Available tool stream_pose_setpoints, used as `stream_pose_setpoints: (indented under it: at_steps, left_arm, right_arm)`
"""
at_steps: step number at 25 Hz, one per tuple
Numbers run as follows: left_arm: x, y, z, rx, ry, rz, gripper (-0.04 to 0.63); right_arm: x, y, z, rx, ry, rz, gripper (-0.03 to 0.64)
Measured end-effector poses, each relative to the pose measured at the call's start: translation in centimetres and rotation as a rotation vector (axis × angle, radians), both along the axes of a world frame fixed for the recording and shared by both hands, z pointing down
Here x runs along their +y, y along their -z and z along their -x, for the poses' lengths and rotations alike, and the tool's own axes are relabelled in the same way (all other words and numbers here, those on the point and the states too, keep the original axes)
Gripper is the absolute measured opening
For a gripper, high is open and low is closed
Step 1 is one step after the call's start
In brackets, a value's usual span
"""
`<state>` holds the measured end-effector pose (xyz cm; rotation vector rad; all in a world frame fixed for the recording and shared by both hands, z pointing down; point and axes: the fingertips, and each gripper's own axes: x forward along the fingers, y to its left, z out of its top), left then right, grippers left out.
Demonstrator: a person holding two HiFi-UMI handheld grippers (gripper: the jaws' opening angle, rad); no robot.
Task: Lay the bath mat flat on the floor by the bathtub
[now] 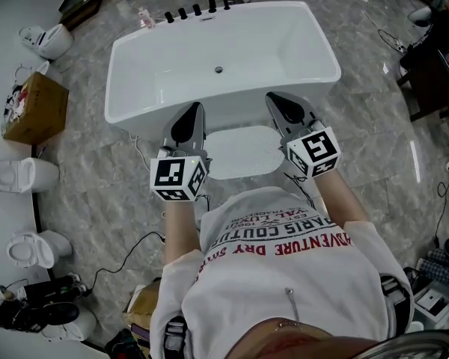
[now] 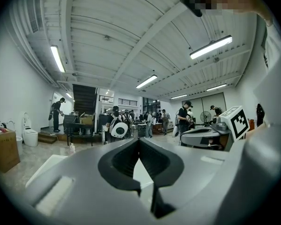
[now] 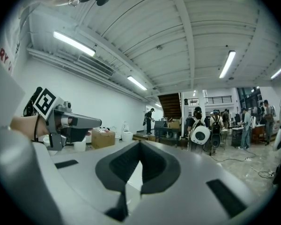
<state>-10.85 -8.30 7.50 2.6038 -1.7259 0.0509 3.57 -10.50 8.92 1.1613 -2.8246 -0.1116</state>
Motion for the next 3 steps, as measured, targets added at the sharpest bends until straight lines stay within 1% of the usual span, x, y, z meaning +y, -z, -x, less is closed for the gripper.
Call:
stream_pose_setpoints:
  at_steps: [3]
  left_arm:
    - [-0.11, -0.01, 0.17, 0.003, 0.005, 0.005, 0.012]
  right_arm:
    - [-0.06, 0.25, 0.08, -0.008, 0.004, -0.003, 0.008]
